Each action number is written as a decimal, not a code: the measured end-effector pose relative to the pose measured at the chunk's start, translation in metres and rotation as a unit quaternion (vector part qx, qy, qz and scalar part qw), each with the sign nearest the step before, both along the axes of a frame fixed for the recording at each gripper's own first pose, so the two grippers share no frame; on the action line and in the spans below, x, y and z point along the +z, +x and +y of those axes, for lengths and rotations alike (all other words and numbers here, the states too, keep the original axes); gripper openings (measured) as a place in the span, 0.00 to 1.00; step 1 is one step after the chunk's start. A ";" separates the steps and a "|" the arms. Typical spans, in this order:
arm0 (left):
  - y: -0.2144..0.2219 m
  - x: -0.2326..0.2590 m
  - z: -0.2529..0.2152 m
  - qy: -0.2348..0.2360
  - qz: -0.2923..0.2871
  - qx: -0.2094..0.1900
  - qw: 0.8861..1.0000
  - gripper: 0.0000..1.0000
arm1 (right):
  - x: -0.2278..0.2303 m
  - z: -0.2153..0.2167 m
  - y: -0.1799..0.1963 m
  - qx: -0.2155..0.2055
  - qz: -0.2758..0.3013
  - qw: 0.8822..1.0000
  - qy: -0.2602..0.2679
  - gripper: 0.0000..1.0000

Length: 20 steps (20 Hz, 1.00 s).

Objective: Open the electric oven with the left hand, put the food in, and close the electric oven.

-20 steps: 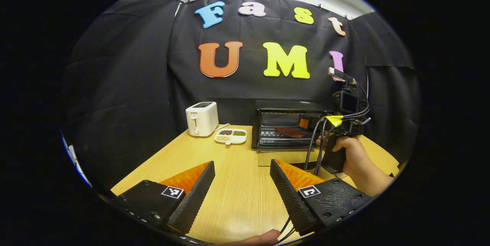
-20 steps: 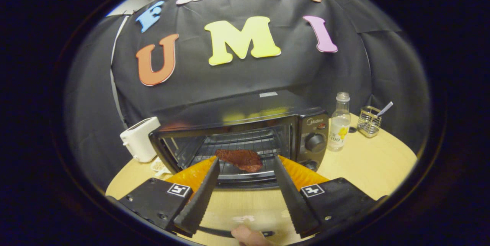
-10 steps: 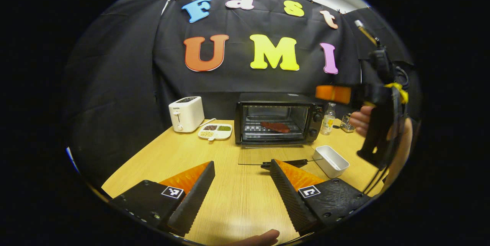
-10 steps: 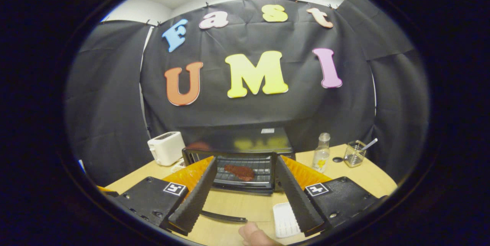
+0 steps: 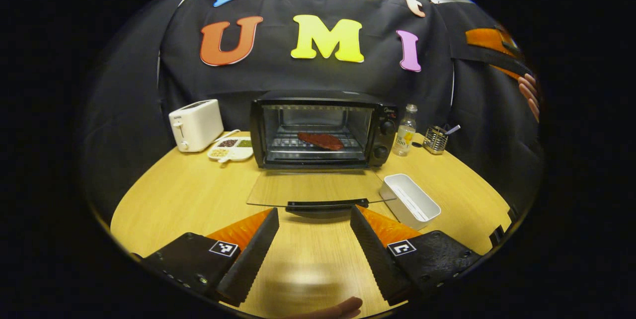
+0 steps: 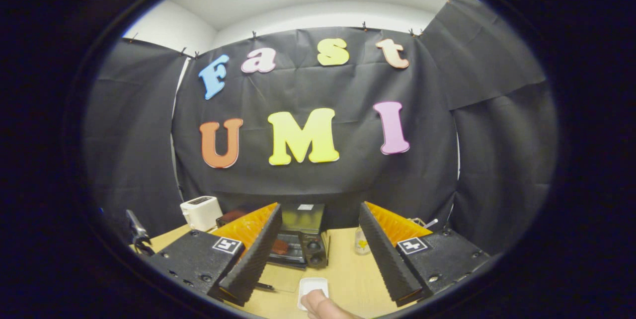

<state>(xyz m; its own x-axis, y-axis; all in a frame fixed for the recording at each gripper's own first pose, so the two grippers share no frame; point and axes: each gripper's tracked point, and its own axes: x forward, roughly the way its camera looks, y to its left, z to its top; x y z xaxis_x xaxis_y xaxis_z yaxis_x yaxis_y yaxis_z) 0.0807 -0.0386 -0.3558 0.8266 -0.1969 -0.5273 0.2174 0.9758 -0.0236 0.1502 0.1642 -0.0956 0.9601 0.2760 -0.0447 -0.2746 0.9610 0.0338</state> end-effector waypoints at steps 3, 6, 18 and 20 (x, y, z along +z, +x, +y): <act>0.008 -0.019 -0.014 0.002 0.018 -0.013 1.000 0.93 | 0.019 -0.025 -0.004 -0.009 -0.015 1.000 -0.011 0.96; 0.014 -0.039 -0.022 0.006 0.043 -0.015 0.999 0.93 | 0.037 -0.039 -0.015 -0.015 -0.029 0.999 -0.009 0.99; 0.046 -0.088 -0.013 0.058 0.088 0.013 0.994 0.96 | 0.035 -0.078 -0.021 -0.042 -0.042 0.997 -0.043 0.96; 0.043 -0.090 -0.013 0.054 0.093 0.017 0.994 0.96 | 0.035 -0.079 -0.022 -0.044 -0.043 0.997 -0.041 0.99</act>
